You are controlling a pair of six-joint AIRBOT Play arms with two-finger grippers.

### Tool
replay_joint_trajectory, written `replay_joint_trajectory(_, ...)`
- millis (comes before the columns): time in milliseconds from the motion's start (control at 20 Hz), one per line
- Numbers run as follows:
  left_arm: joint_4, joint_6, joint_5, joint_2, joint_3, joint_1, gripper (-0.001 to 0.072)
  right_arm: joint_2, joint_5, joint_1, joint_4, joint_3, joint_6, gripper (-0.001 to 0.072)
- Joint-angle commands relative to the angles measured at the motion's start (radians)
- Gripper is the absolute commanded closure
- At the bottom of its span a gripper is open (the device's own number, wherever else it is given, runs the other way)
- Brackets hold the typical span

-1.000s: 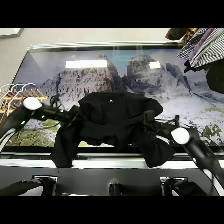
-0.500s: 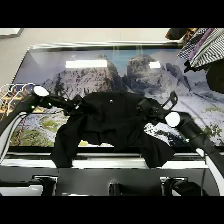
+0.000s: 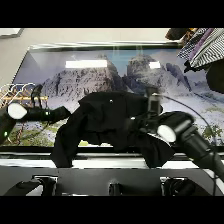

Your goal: Fold the clothes and pants, and hang the long-sleeved shirts on hangers.

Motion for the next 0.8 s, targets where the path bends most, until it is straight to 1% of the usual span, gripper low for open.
replay_joint_trajectory(0, -0.001, 0.002, 0.068, 0.119, -0.150, -0.043, 0.0089, -0.092, -0.013, 0.143, -0.081, 0.000, 0.077, 0.0197)
replay_joint_trajectory(50, -0.001, 0.002, 0.068, 0.119, -0.159, -0.061, 0.0089, -0.121, -0.013, 0.163, -0.080, 0.000, 0.083, 0.0153)
replay_joint_trajectory(200, -0.001, 0.002, 0.098, 0.118, -0.164, -0.108, 0.0089, -0.168, -0.024, 0.217, -0.082, 0.000, 0.104, 0.0153)
replay_joint_trajectory(350, 0.000, 0.002, 0.136, 0.115, -0.165, -0.131, 0.0089, -0.209, -0.034, 0.222, -0.088, 0.000, 0.127, 0.0153)
replay_joint_trajectory(500, -0.001, -0.002, 0.142, 0.101, -0.166, -0.134, 0.0089, -0.244, -0.077, 0.222, -0.090, 0.000, 0.145, 0.0160)
replay_joint_trajectory(600, -0.001, -0.001, 0.142, 0.095, -0.167, -0.134, 0.0089, -0.270, -0.061, 0.222, -0.118, 0.000, 0.156, 0.0190)
replay_joint_trajectory(650, -0.002, -0.001, 0.142, 0.092, -0.167, -0.134, 0.0089, -0.282, -0.045, 0.222, -0.154, 0.000, 0.182, 0.0296)
replay_joint_trajectory(700, -0.002, -0.002, 0.140, 0.089, -0.167, -0.135, 0.0089, -0.286, -0.031, 0.222, -0.188, 0.000, 0.218, 0.0505)
replay_joint_trajectory(750, -0.002, -0.001, 0.135, 0.090, -0.167, -0.144, 0.0089, -0.282, -0.014, 0.222, -0.219, 0.005, 0.259, 0.0646)
